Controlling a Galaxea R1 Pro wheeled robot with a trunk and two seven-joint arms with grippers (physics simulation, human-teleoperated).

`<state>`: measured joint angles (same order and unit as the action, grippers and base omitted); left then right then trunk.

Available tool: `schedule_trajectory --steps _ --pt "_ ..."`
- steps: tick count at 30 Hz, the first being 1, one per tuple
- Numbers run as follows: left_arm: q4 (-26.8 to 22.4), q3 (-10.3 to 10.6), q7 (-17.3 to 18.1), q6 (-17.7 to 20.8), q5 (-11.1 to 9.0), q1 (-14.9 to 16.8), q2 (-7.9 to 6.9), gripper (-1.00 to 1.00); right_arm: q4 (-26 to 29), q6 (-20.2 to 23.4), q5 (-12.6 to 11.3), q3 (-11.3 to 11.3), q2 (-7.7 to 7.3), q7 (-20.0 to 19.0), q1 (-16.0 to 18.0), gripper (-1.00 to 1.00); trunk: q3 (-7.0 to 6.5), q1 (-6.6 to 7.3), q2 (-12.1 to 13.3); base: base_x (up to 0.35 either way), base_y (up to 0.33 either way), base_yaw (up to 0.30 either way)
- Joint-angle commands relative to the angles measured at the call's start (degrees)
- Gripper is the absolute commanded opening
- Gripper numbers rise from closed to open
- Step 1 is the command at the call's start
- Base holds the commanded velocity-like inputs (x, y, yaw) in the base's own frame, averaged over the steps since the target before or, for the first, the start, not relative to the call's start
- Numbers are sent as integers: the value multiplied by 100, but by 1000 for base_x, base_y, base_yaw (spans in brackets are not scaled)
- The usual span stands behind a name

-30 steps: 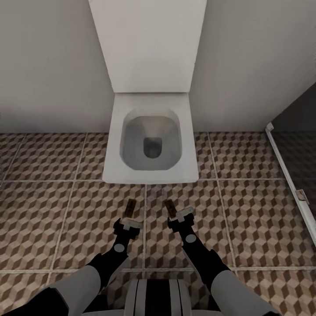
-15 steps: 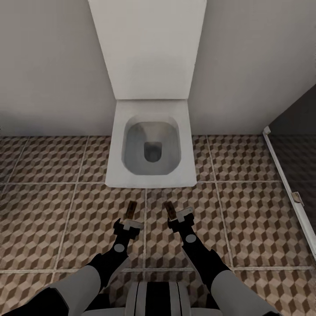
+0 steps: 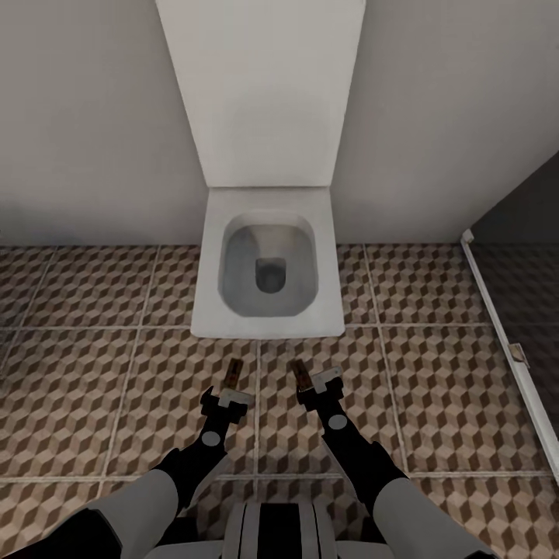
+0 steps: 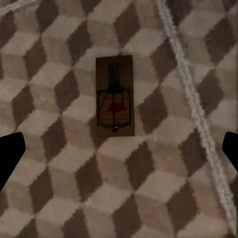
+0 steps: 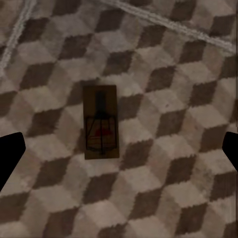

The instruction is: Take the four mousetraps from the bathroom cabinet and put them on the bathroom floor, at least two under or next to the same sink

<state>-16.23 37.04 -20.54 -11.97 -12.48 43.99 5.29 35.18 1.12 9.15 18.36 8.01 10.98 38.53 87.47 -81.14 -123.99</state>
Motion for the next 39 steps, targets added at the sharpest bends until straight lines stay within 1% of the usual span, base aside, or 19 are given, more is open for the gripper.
schedule_trajectory --steps 1,29,34,39 --pt "6 49 -29 -25 -55 5 -1 100 -3 13 43 18 -2 38 4 100 -16 23 41 0 0 0" --pt "6 49 -29 -25 -57 5 6 100 -6 11 43 27 -2 39 3 100 -519 638 1164 0 0 0" --pt "11 49 -27 -25 -61 5 7 100 -17 7 33 34 -20 35 2 100 -609 748 1364 0 0 0" --pt "40 49 37 -34 -61 5 7 100 -24 -211 27 36 -40 28 1 100 -698 858 1565 0 0 0"
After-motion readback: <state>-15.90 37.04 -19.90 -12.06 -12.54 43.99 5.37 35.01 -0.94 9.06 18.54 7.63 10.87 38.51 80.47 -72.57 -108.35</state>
